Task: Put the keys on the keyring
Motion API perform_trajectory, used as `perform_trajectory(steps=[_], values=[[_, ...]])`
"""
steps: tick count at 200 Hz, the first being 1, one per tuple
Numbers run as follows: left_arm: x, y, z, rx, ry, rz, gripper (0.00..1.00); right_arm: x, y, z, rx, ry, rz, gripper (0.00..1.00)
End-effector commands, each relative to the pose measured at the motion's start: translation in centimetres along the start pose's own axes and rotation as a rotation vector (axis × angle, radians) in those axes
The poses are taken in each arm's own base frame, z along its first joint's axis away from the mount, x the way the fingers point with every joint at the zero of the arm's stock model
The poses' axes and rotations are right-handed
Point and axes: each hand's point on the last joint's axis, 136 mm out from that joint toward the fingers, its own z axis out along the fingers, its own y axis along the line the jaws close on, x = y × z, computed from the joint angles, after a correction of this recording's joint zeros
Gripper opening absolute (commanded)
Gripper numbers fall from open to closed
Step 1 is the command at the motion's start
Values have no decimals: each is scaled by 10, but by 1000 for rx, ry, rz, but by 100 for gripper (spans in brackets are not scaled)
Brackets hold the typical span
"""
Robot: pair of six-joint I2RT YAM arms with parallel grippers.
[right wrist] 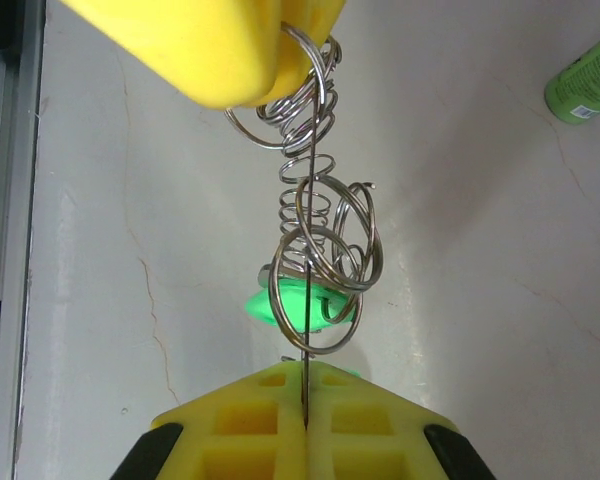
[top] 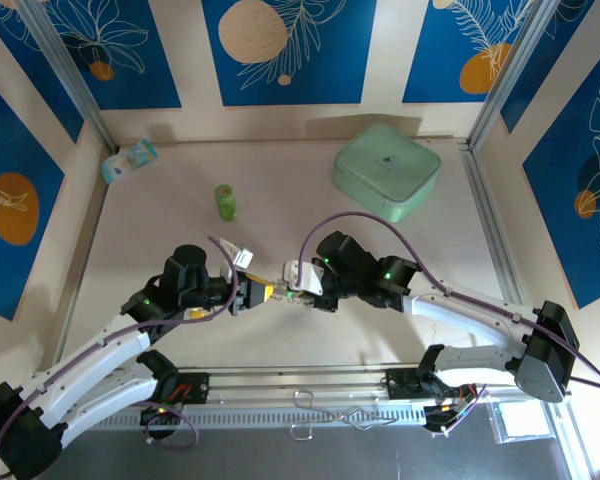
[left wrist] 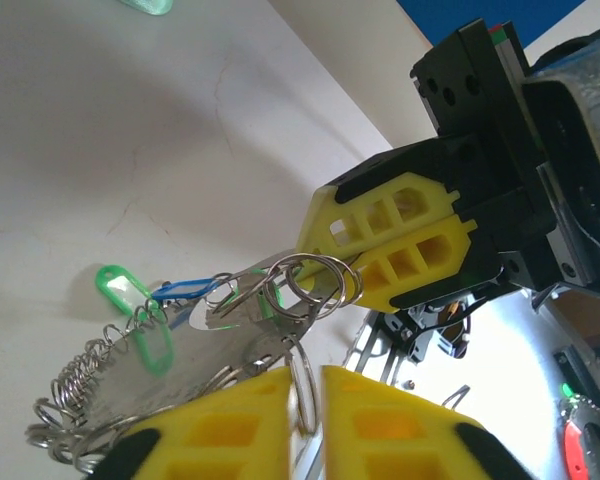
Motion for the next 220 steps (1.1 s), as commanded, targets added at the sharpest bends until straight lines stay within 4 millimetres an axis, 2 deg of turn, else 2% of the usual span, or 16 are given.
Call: perform_trajectory(steps=[1, 15, 36, 47, 65, 76, 94, 113, 124, 160, 195, 220], values=[[-14, -5, -4, -21, -24, 59, 8, -31, -3, -8, -2, -96, -21, 0], [-14, 0, -5, -62, -4, 84, 0, -28, -3, -9, 3, -91, -15, 0], [-18, 2, -8, -105, 23, 141, 0, -21, -2, -9, -2, -90, 15, 0], [-23, -2, -10, -112, 32, 191, 0, -16, -2, -8, -14, -87, 42, 6], [-29, -7, -15, -121, 71, 290, 0, -8, 2, -9, -41, -88, 85, 22], [-32, -9, -17, -129, 105, 349, 0, -8, 5, -13, -59, -111, 105, 31], [-37, -12, -19, -141, 171, 442, 0, -12, 11, -24, -102, -179, 138, 40], [-42, -10, -19, -172, 221, 533, 0, -18, 18, -43, -167, -283, 177, 41], [-46, -10, -19, -184, 229, 594, 0, -21, 16, -55, -179, -337, 202, 41], [-60, -21, -17, -178, 191, 815, 0, -26, -13, -79, -72, -445, 247, 38], [-64, -36, -17, -141, 129, 1026, 0, -27, -55, -79, 91, -472, 298, 29], [-63, -35, -16, -160, 126, 1142, 0, -36, -49, -71, 18, -484, 295, 31]])
